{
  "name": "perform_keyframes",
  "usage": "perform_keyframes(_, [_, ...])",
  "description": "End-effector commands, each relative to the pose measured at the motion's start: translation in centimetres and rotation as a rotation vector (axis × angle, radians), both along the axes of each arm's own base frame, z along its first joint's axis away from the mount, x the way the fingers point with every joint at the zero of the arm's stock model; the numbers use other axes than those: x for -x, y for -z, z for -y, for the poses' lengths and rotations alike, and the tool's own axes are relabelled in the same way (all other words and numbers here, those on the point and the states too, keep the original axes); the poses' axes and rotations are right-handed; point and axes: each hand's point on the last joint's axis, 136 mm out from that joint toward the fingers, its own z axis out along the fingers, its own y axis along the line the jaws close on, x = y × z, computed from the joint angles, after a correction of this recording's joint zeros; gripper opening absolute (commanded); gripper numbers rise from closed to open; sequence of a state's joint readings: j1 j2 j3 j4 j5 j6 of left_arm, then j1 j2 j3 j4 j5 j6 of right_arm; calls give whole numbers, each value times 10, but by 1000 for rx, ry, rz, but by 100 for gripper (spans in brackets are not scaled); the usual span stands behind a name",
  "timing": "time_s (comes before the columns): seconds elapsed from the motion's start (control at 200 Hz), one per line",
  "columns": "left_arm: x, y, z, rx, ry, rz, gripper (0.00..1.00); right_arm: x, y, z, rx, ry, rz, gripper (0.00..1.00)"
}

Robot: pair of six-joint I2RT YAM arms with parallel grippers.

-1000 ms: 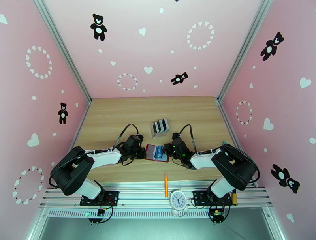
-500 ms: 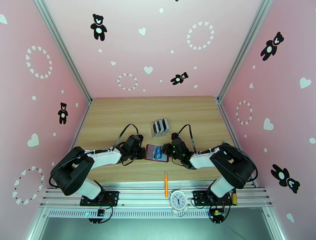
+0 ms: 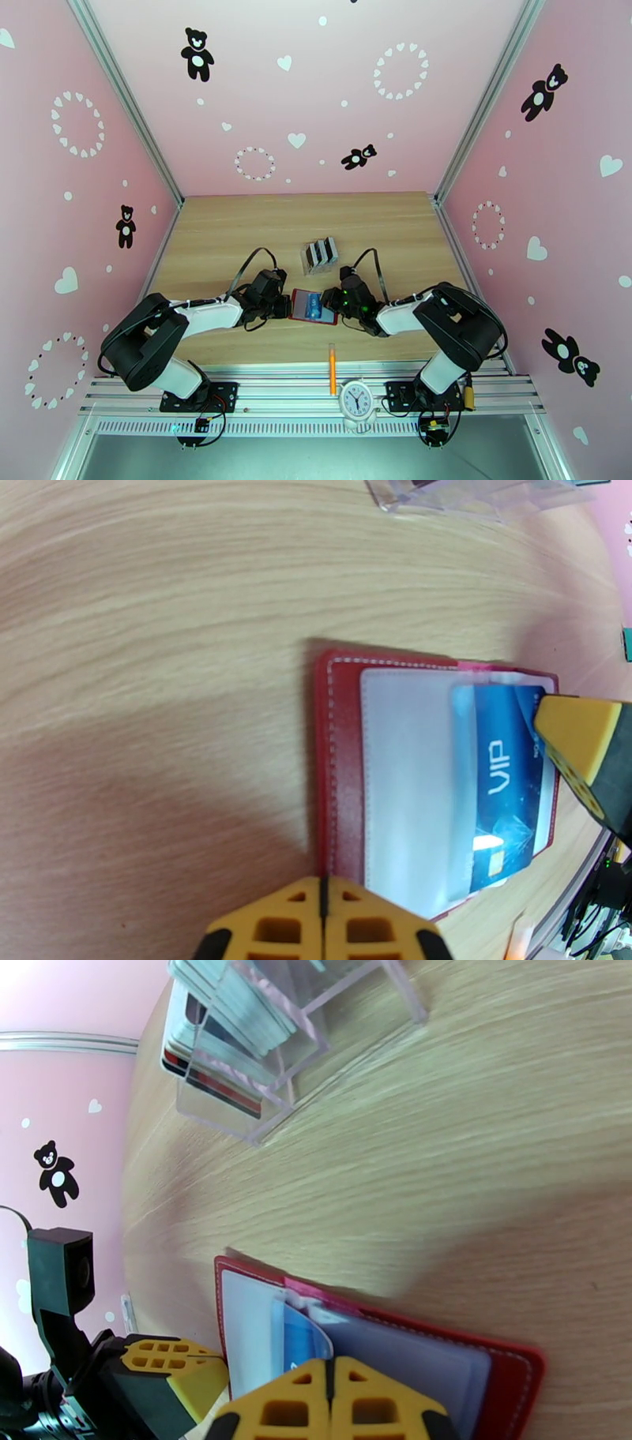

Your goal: Put the credit cards into the card holder

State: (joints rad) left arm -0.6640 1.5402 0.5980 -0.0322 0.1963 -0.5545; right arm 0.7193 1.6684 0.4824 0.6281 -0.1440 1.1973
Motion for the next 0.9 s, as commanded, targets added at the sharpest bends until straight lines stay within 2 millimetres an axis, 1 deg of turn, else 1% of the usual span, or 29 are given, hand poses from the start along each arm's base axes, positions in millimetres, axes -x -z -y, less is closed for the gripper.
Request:
perform_keyframes(0.0, [42,41,-22,-122,19,-155,8,3,8,-4,19,-19,-28,0])
perform_keyframes(0.235, [43,42,-22,-120,16,-157,8,6,8,-9,30,-40,-40,0])
perform_keyframes(0.36, [42,41,-22,-121,17,-154,8,7,11,-7,51,-39,-50,0])
perform_keyframes(0.441, [42,41,-23,-122,11,-155,8,8,10,-4,67,-41,-52,8])
perform_keyframes(0.531, [43,42,-24,-126,9,-159,8,7,6,-1,101,-41,-46,19])
perform_keyframes(0.596, [43,41,-24,-124,7,-157,8,5,1,1,121,-47,-37,24])
perform_keyframes(0.706, [44,41,-24,-119,6,-158,8,2,-11,2,149,-61,-15,30])
perform_keyframes(0.836, [45,39,-21,-106,12,-159,8,1,-21,4,199,-76,-18,33])
perform_keyframes(0.896, [47,38,-18,-104,20,-157,7,2,-25,7,251,-96,-8,34])
